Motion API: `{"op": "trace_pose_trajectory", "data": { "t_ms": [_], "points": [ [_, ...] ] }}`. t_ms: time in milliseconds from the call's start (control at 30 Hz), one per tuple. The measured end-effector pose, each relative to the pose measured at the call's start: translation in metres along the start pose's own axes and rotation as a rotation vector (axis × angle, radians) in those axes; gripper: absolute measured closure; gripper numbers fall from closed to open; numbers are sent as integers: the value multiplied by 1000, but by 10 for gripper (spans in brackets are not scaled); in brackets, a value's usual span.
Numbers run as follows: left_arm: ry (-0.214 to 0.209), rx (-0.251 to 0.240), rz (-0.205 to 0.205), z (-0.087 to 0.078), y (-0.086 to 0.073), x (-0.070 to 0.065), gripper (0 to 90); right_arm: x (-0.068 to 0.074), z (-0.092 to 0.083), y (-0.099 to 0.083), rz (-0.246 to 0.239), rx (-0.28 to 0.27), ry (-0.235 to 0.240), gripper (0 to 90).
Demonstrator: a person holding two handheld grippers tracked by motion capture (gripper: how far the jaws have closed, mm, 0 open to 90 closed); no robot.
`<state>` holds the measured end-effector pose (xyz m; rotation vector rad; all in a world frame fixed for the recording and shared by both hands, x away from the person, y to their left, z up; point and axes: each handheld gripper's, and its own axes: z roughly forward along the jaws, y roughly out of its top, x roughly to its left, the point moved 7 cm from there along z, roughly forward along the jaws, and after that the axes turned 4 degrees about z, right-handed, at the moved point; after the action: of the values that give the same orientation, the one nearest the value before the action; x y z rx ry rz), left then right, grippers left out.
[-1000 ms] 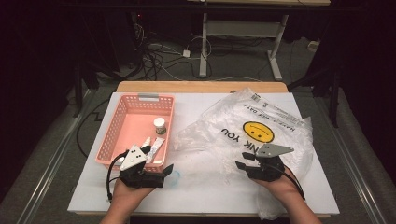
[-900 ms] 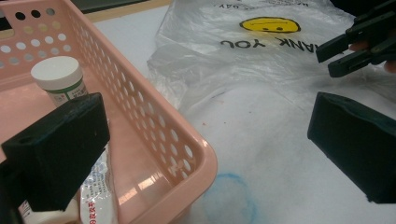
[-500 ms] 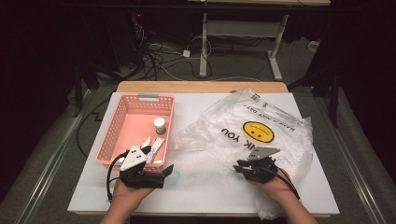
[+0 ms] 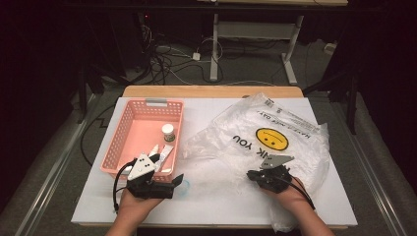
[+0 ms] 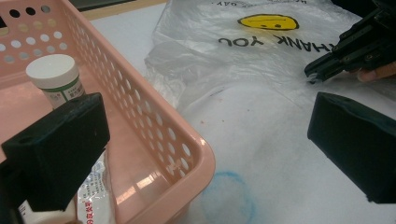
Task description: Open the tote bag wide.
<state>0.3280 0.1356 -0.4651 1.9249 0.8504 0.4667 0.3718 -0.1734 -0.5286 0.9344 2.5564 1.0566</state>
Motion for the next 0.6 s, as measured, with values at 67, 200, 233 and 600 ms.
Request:
{"op": "trace_pose_trajectory", "data": {
  "t_ms": [67,200,233,600],
  "points": [
    [0,0,0,0,0,0,0,0,0,0,6,-2,3,879],
    [-1,1,2,0,0,0,0,0,1,1,-2,1,0,900],
    [-1,3,2,1,0,0,0,0,0,1,-3,3,-3,900],
    [-1,2,2,0,0,0,0,2,-9,8,7,-65,-16,900]
  ]
}}
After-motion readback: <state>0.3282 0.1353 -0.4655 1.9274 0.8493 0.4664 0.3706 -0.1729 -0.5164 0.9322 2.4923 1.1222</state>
